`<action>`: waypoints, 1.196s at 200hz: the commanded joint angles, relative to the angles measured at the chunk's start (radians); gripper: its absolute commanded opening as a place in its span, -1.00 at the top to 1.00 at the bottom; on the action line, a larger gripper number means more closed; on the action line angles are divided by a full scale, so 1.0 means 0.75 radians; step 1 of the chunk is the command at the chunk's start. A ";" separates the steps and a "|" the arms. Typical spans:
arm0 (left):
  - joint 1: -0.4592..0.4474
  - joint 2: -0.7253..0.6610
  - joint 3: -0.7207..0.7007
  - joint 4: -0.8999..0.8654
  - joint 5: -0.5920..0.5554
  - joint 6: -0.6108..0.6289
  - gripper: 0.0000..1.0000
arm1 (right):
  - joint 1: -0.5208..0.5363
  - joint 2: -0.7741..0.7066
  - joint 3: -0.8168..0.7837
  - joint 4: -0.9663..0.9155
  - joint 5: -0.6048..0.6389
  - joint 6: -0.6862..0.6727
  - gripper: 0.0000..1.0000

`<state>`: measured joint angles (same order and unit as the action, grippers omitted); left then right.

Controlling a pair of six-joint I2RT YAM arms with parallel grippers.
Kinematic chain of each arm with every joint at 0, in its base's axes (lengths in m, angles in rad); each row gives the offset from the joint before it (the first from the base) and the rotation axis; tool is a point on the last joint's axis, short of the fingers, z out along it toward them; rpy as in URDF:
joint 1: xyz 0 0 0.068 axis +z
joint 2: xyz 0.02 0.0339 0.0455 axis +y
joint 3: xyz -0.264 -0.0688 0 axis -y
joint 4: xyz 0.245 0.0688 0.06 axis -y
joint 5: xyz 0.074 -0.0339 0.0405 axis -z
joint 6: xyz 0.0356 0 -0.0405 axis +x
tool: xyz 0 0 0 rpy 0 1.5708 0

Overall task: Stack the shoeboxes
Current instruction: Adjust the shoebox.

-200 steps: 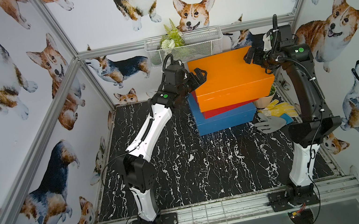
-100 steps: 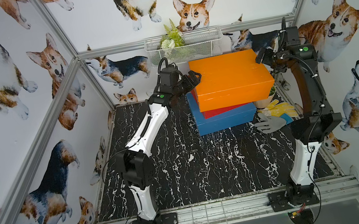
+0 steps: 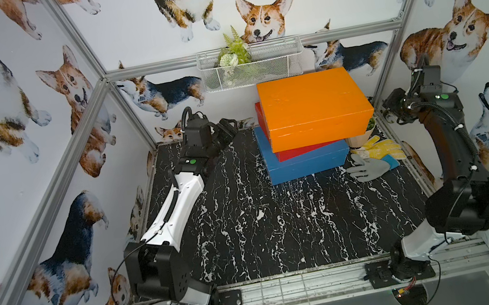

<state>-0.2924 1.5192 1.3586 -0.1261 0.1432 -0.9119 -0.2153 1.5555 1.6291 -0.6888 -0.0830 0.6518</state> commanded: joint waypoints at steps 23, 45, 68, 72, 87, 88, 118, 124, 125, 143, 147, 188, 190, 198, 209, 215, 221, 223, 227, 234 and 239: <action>0.001 0.177 0.059 0.102 0.072 0.007 -0.55 | -0.017 0.102 -0.181 0.383 -0.128 0.164 -0.04; -0.003 0.300 0.103 0.143 0.132 -0.024 -0.53 | -0.016 0.235 -0.173 0.482 -0.215 0.213 0.02; -0.018 0.414 0.179 0.154 0.170 -0.038 -0.51 | -0.016 0.393 -0.077 0.527 -0.299 0.225 0.08; -0.022 0.435 0.194 0.150 0.172 -0.038 -0.51 | -0.015 0.417 -0.058 0.529 -0.310 0.224 0.07; -0.036 0.507 0.261 0.143 0.196 -0.042 -0.49 | -0.014 0.488 0.002 0.525 -0.354 0.227 0.09; -0.038 0.511 0.266 0.143 0.198 -0.042 -0.49 | -0.014 0.491 0.005 0.523 -0.356 0.227 0.09; -0.086 0.649 0.423 0.103 0.227 -0.048 -0.49 | 0.021 0.536 0.037 0.528 -0.392 0.211 0.09; -0.095 0.677 0.456 0.096 0.239 -0.054 -0.49 | 0.032 0.537 0.034 0.531 -0.394 0.209 0.08; -0.096 0.677 0.461 0.094 0.240 -0.054 -0.49 | 0.034 0.536 0.033 0.532 -0.395 0.208 0.08; -0.127 0.743 0.556 0.056 0.259 -0.056 -0.48 | 0.062 0.535 0.020 0.547 -0.413 0.207 0.08; -0.132 0.755 0.573 0.046 0.262 -0.055 -0.48 | 0.069 0.531 0.016 0.551 -0.415 0.208 0.08; -0.178 0.791 0.624 0.027 0.269 -0.054 -0.48 | 0.143 0.456 -0.071 0.580 -0.415 0.192 0.09; -0.179 0.789 0.623 0.027 0.269 -0.054 -0.48 | 0.145 0.450 -0.079 0.584 -0.416 0.192 0.09; -0.181 0.782 0.606 0.030 0.271 -0.054 -0.48 | 0.154 0.421 -0.125 0.611 -0.421 0.201 0.10; -0.186 0.760 0.570 0.047 0.273 -0.060 -0.48 | 0.163 0.382 -0.179 0.642 -0.429 0.209 0.09; -0.188 0.745 0.541 0.063 0.273 -0.062 -0.48 | 0.168 0.366 -0.201 0.645 -0.429 0.206 0.09; -0.192 0.727 0.515 0.076 0.270 -0.062 -0.48 | 0.172 0.350 -0.220 0.646 -0.429 0.206 0.09; -0.194 0.721 0.506 0.081 0.269 -0.063 -0.48 | 0.174 0.346 -0.227 0.648 -0.430 0.205 0.09; -0.197 0.710 0.486 0.090 0.268 -0.062 -0.48 | 0.176 0.337 -0.241 0.651 -0.429 0.205 0.09; -0.204 0.689 0.455 0.105 0.266 -0.064 -0.48 | 0.180 0.322 -0.263 0.656 -0.435 0.207 0.09; -0.209 0.675 0.434 0.116 0.265 -0.064 -0.48 | 0.183 0.314 -0.276 0.658 -0.437 0.206 0.09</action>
<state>-0.4107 2.0655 1.7374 -0.0811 0.2062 -0.9707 -0.1081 1.8229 1.4597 -0.2432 -0.3126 0.7994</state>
